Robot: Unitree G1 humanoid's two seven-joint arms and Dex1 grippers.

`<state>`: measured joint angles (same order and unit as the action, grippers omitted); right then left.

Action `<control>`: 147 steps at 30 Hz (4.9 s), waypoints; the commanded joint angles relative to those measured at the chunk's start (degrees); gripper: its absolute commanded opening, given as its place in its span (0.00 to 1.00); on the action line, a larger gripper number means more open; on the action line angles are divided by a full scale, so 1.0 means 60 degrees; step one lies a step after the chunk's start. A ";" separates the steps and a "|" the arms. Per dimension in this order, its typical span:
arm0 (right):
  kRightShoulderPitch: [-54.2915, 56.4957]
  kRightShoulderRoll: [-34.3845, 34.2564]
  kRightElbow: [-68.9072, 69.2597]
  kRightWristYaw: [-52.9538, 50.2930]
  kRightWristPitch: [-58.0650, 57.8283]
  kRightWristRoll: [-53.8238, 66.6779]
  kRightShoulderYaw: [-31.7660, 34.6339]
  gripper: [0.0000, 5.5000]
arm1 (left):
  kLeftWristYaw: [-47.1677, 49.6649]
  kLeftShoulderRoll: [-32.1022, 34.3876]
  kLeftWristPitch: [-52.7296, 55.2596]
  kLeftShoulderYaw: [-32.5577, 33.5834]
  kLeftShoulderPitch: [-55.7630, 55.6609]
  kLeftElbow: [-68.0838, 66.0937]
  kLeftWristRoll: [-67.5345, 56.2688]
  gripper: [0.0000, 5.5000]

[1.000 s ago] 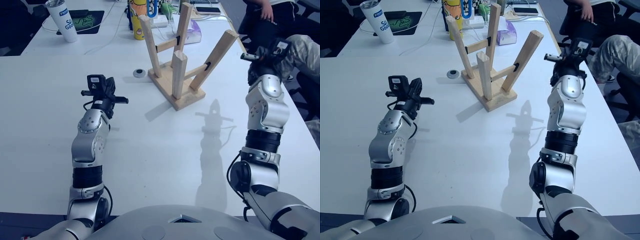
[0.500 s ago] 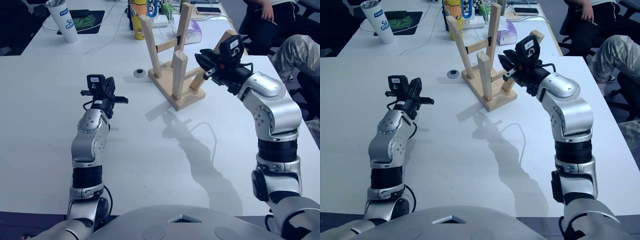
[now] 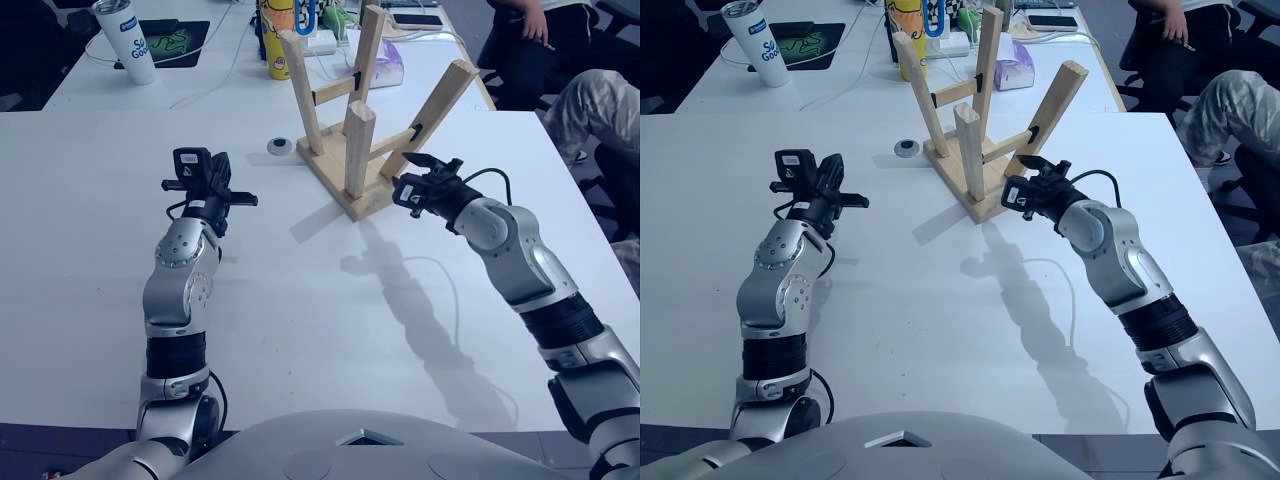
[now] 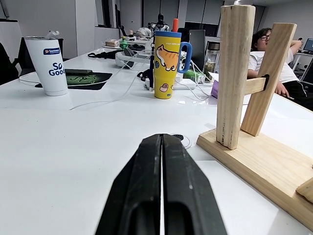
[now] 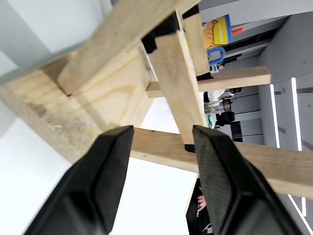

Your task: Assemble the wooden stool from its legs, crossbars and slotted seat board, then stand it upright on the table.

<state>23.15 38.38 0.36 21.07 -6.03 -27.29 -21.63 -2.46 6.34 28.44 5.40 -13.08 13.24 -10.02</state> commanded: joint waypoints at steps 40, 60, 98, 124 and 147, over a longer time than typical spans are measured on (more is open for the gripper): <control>0.0152 0.0534 -0.2060 0.0778 0.6160 0.0979 0.0704 0.41 | -0.0403 0.0153 -0.0084 -0.0292 -0.0583 -0.0461 0.0121 0.00; -0.0863 -0.1007 0.1501 0.1607 -0.5258 1.1678 0.4254 0.41 | -0.0609 0.0397 -0.0088 -0.0130 -0.0841 -0.0651 0.0099 0.00; 0.1633 -0.5667 -0.2637 -0.6125 -0.6678 1.7588 0.7631 0.41 | -0.0656 0.0225 0.0228 -0.0260 -0.0978 -0.0332 0.0023 0.00; 0.2303 -0.7084 -0.3584 -0.6091 -0.6256 1.7224 0.7824 0.37 | -0.0568 0.0119 0.0176 -0.0404 -0.1041 -0.0280 0.0142 0.00; 0.0255 -0.3022 -0.2710 -0.2602 -1.2223 1.9395 0.7926 0.26 | -0.0299 0.0483 0.0072 0.0680 -0.1262 0.0289 0.0003 0.00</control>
<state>25.28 16.83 -16.94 1.12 -75.53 86.78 26.39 -4.96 7.72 29.21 6.40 -18.78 12.85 -9.02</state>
